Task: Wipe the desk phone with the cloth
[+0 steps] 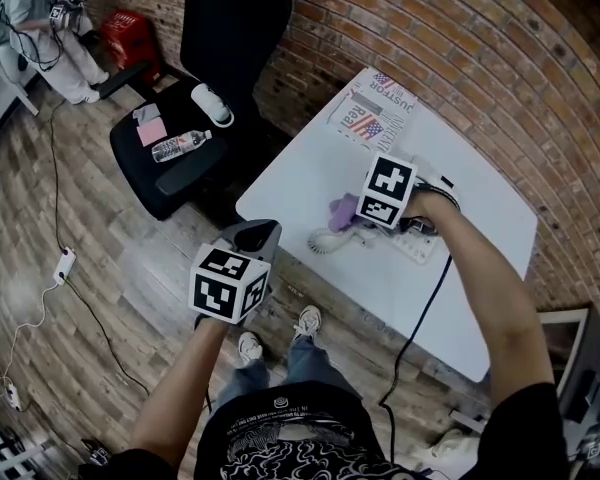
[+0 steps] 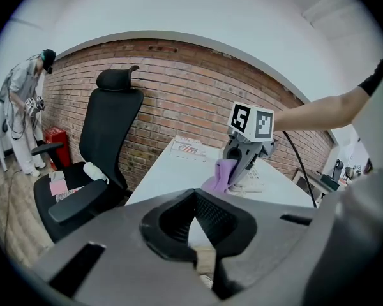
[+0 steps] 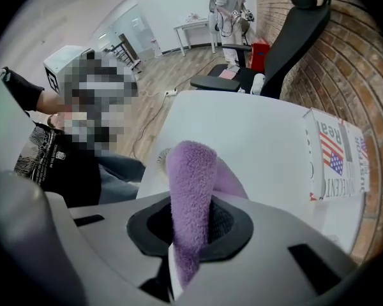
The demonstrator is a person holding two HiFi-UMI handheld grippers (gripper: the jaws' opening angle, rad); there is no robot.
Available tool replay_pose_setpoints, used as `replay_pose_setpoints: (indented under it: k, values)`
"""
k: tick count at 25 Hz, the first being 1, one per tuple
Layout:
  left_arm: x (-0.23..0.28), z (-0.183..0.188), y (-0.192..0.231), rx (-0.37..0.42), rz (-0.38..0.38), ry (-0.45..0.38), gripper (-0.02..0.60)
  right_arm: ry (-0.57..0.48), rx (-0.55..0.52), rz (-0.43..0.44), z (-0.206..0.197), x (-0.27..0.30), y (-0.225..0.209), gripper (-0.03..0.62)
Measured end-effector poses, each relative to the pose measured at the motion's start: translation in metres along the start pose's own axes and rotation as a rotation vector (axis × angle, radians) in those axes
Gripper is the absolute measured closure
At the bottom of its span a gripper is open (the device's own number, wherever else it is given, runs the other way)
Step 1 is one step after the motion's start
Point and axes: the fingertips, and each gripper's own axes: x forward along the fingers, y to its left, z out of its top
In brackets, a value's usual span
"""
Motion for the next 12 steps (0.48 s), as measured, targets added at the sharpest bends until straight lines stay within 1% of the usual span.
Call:
replay_pose_setpoints:
  k: [4, 7, 9, 12]
  values:
    - [-0.009, -0.004, -0.004, 0.016, -0.022, 0.004, 0.575, -0.059, 0.065, -0.006, 0.005, -0.001, 0.011, 0.549]
    - [-0.015, -0.005, -0.005, 0.039, -0.041, 0.009, 0.575, -0.146, 0.134, -0.015, 0.01, 0.0, 0.017, 0.549]
    - [-0.019, -0.005, -0.005, 0.053, -0.051, 0.009, 0.575, -0.219, 0.179, -0.049, 0.015, -0.001, 0.017, 0.549]
    - [-0.023, -0.007, -0.008, 0.066, -0.065, 0.009, 0.575, -0.352, 0.258, -0.125, 0.023, -0.009, 0.014, 0.549]
